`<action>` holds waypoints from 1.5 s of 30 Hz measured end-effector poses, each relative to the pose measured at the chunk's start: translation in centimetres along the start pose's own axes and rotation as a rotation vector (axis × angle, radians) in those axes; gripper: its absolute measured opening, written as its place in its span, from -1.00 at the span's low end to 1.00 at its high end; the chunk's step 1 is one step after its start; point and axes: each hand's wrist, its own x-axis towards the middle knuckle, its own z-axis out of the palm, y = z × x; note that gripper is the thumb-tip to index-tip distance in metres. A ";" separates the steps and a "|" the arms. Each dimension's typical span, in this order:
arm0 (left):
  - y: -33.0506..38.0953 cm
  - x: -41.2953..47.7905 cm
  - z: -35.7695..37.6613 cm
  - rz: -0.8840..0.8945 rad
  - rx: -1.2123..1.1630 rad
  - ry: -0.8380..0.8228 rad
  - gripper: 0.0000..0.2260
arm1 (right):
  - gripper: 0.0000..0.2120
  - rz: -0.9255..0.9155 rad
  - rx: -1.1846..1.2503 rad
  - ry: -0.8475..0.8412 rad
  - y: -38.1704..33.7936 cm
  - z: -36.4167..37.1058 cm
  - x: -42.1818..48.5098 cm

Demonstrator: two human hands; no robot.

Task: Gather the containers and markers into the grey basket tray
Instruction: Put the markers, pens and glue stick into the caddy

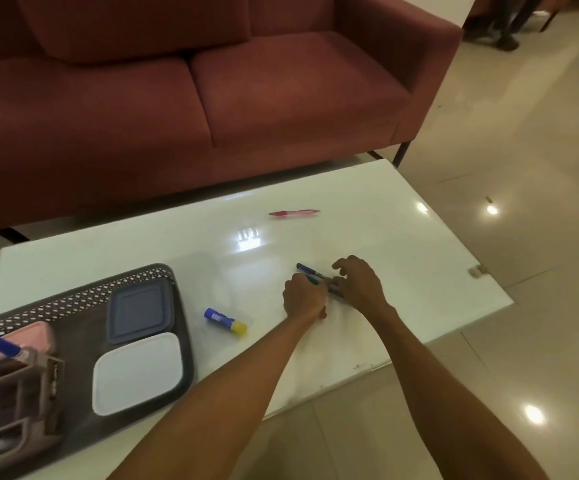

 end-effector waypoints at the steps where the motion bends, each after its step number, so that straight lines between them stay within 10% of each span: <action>1: 0.1 0.3 0.3 -0.018 0.005 0.001 -0.65 | -0.72 0.001 0.000 -0.014 0.1 0.2 0.3; 12: 0.3 0.9 0.8 -0.081 -0.125 0.063 -0.68 | -0.95 -0.017 -0.085 -0.025 0.1 1.5 1.1; 18: -0.1 -0.7 -3.0 0.058 -0.188 0.135 -0.78 | -0.94 0.028 0.292 0.066 -1.8 0.4 -0.3; 26: -2.4 -3.6 -16.6 0.396 -0.267 0.357 -0.83 | -0.72 -0.192 0.701 0.101 -14.3 -2.0 -2.9; 45: -20.8 -14.3 -43.7 0.338 -0.334 0.873 -0.83 | -0.71 -0.653 0.852 -0.395 -43.5 6.5 -15.0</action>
